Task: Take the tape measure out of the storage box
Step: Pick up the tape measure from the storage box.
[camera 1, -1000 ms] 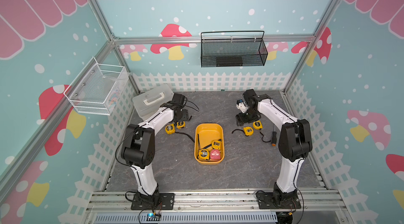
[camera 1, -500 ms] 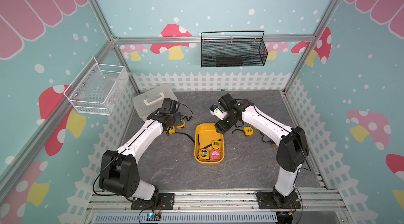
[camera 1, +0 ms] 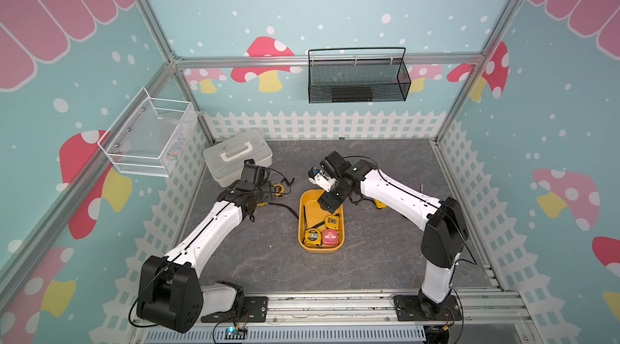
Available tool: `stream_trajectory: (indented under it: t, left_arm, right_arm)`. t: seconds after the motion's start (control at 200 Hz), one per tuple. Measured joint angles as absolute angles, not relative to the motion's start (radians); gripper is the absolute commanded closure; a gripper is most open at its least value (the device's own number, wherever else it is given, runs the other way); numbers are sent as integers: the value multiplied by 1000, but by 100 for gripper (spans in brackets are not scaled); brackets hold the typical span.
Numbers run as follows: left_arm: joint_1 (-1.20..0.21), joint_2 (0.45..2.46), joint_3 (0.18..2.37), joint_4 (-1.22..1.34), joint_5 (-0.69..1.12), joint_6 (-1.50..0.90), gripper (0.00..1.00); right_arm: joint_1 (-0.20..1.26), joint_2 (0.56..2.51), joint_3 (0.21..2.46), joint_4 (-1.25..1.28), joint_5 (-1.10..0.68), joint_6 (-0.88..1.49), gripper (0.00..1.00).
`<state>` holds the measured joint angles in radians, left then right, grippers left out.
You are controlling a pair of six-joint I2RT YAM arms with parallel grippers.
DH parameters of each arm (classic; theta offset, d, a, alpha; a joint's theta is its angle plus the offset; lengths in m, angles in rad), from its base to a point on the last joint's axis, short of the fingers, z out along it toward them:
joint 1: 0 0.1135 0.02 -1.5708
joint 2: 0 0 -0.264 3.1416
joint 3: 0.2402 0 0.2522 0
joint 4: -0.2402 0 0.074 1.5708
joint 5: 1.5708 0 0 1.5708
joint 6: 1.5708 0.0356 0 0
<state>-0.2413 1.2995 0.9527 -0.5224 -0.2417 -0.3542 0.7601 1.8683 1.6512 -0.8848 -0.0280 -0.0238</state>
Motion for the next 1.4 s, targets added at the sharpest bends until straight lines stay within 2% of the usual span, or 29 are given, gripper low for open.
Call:
stream_trajectory:
  t: [0.52, 1.401]
  left_arm:
    - [-229, 1284, 918, -473, -244, -332, 15]
    - [-222, 1275, 888, -428, -216, -337, 13]
  right_arm:
    - [844, 1996, 1679, -874, 47, 1, 21]
    - [906, 2004, 1665, -974, 141, -163, 24]
